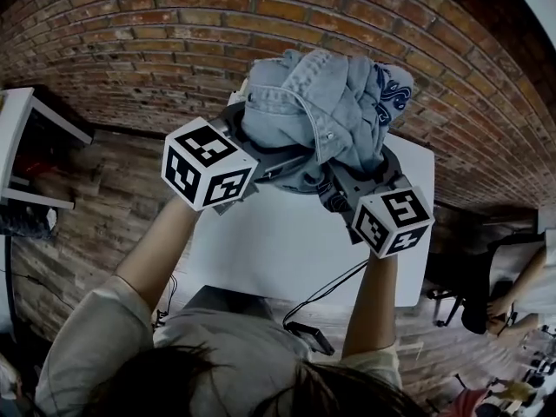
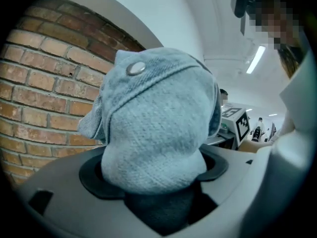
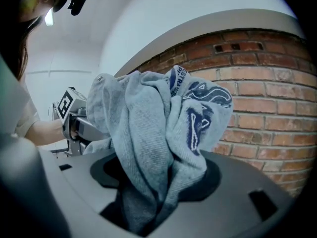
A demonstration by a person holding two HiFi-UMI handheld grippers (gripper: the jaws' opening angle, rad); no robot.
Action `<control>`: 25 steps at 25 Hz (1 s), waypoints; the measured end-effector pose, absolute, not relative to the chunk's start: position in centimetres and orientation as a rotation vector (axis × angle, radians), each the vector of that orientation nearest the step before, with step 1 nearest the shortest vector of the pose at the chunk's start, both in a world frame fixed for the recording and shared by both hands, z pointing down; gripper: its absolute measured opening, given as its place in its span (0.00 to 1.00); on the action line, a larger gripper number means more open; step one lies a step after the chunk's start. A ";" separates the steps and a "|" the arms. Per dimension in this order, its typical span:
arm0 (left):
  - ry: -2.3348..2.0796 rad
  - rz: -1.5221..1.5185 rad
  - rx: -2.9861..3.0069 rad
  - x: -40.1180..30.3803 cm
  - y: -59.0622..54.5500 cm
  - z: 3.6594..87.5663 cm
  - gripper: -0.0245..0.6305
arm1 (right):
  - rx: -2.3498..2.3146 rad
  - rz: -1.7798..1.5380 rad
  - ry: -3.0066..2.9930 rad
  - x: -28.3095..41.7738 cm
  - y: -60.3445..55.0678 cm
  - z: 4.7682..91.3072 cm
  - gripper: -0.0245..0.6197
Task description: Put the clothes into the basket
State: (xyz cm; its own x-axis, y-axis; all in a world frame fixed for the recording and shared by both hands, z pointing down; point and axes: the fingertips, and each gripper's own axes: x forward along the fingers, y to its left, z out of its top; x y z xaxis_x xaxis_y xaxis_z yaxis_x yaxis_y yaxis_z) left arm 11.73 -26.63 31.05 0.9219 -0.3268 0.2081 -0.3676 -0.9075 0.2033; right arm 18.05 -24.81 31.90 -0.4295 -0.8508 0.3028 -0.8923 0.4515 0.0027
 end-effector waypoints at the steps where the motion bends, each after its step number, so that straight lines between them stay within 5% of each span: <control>1: -0.533 0.242 2.849 12.0 -27.6 31.3 0.64 | 1.511 0.215 -2.445 18.4 -25.8 32.2 0.46; 25: -0.600 0.506 2.463 13.3 -34.0 46.6 0.64 | 1.386 0.620 -2.217 20.4 -32.2 46.9 0.47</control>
State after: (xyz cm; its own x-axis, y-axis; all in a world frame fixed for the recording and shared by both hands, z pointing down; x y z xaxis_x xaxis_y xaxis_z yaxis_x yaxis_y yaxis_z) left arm 13.29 -33.96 46.62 0.8296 -0.3058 0.4672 -0.5124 -0.7496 0.4191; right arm 20.39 -32.15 46.93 -0.3932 -0.7066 0.5883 -0.9093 0.3937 -0.1350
